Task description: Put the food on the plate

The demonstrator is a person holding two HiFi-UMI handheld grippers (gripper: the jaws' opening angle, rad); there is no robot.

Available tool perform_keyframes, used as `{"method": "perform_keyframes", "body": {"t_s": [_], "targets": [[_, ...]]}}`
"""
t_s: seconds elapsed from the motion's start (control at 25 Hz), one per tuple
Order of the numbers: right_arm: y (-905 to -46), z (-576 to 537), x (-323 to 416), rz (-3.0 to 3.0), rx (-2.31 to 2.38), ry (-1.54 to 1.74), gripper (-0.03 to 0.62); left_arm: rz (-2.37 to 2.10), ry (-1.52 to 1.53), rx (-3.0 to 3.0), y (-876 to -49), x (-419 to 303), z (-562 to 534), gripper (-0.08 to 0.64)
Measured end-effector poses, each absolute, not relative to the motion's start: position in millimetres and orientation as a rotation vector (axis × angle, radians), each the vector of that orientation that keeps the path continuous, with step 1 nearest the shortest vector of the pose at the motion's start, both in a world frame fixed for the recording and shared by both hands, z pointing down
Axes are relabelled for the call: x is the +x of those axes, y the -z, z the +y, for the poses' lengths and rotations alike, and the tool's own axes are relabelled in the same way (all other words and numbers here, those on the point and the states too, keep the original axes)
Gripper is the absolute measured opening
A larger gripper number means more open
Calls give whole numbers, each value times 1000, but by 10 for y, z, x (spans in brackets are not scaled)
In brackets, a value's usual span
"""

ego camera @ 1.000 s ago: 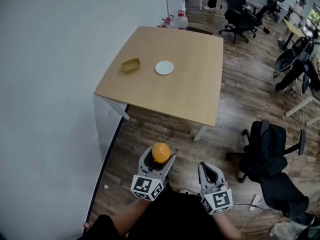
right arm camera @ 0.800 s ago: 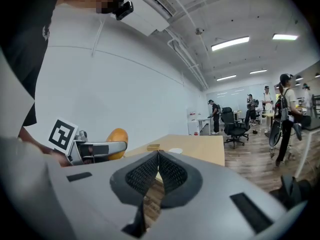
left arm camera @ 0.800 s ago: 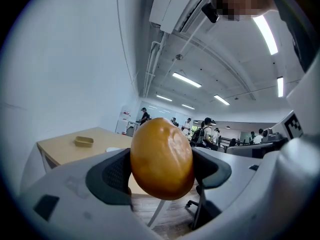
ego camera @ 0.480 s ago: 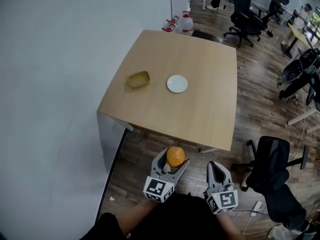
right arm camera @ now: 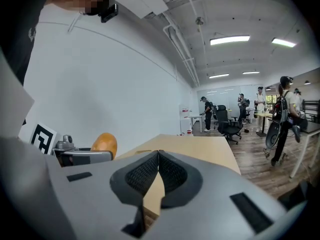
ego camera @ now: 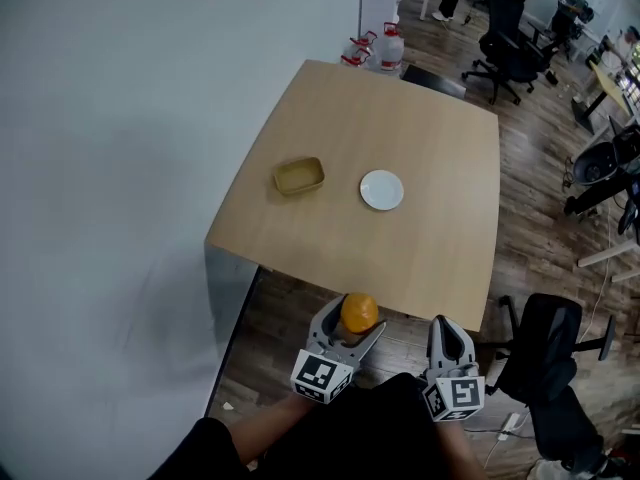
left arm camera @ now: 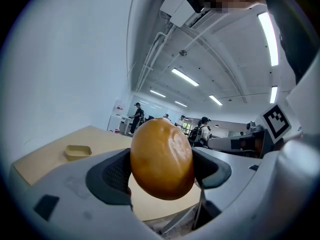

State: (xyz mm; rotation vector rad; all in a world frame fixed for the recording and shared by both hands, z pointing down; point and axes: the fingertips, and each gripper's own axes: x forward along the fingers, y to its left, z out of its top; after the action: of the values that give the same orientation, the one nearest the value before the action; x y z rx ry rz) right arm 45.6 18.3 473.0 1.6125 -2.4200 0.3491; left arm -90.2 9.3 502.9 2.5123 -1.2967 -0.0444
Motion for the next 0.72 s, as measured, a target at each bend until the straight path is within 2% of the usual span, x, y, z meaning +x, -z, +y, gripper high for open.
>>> {"method": "perform_keyframes", "body": {"t_s": [0.24, 0.72], "targets": [[-4820, -5, 454, -2376, 1621, -340, 60, -1336, 73, 2476, -5103, -1148, -207, 331], [-4880, -728, 468, -2430, 1606, -333, 60, -1400, 51, 2452, -5152, -1206, -738, 331]]}}
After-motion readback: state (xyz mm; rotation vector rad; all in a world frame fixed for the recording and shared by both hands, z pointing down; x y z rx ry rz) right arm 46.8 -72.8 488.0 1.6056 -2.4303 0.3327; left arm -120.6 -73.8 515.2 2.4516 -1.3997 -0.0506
